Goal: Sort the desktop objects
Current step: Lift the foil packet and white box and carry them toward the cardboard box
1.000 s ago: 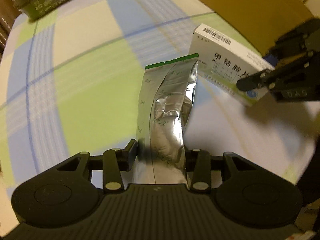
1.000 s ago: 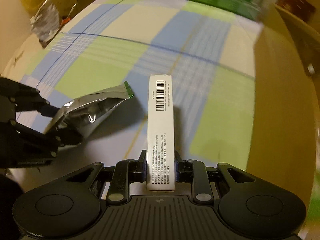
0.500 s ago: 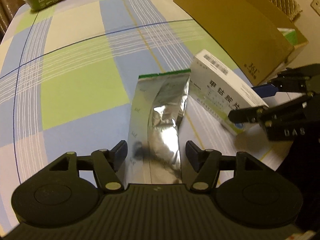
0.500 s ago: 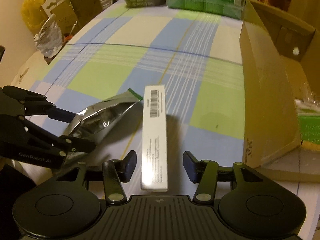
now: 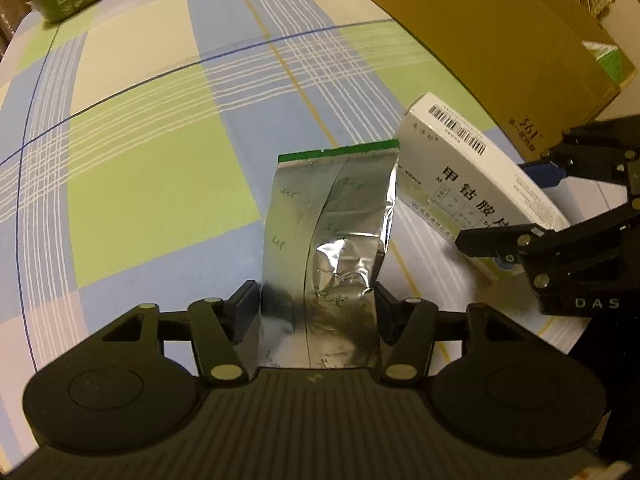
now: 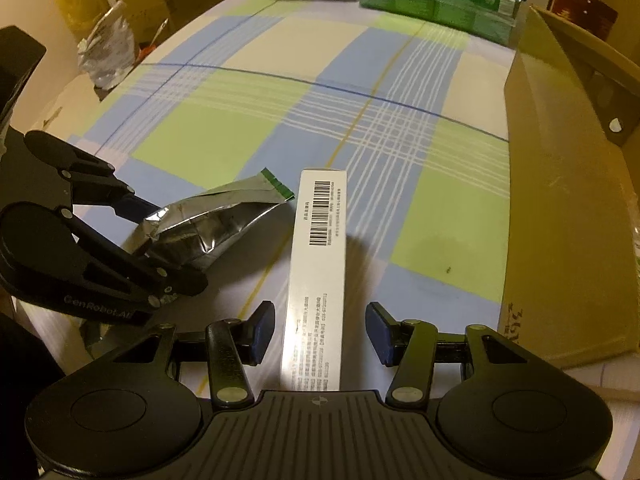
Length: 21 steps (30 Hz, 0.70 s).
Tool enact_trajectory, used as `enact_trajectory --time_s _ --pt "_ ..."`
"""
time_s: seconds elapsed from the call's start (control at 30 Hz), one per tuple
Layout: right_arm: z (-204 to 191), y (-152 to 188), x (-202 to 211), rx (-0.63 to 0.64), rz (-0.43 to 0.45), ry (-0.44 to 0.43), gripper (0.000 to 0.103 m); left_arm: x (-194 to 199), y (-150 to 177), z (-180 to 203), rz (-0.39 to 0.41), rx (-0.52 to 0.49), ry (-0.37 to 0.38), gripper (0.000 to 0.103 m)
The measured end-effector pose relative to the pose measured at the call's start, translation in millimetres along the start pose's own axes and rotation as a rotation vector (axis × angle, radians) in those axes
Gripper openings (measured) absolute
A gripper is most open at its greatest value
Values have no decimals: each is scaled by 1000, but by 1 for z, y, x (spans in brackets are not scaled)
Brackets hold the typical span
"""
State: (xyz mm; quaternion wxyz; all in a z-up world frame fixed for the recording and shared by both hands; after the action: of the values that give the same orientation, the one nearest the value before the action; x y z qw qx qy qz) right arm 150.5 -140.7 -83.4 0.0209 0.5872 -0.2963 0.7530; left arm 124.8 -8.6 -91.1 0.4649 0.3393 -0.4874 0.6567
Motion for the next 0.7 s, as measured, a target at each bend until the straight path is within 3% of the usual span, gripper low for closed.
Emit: enact_trajectory --time_s 0.33,0.5,0.7 --pt "-2 -9 -11 15 -44 21 37 -9 -3 -1 -53 -22 -16 54" --pt "0 -7 -13 6 -49 13 23 -10 -3 3 -62 -32 -39 54" --pt "2 -3 -11 -7 -36 14 22 -10 -4 7 -68 -51 -65 50"
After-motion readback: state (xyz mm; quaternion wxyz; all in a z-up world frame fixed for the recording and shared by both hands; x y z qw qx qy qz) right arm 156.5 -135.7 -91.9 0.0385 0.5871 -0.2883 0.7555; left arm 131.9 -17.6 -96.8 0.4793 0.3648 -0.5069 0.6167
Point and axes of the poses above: each gripper's, at about its wrist camera, not at the fingertips, and x roughly against the way its jaws point, z to its right, y to its underside, the point moved 3 cm from there along -x, roughly the way its jaws point, and after that the axes turned 14 degrees about y, right-handed, at the moved point
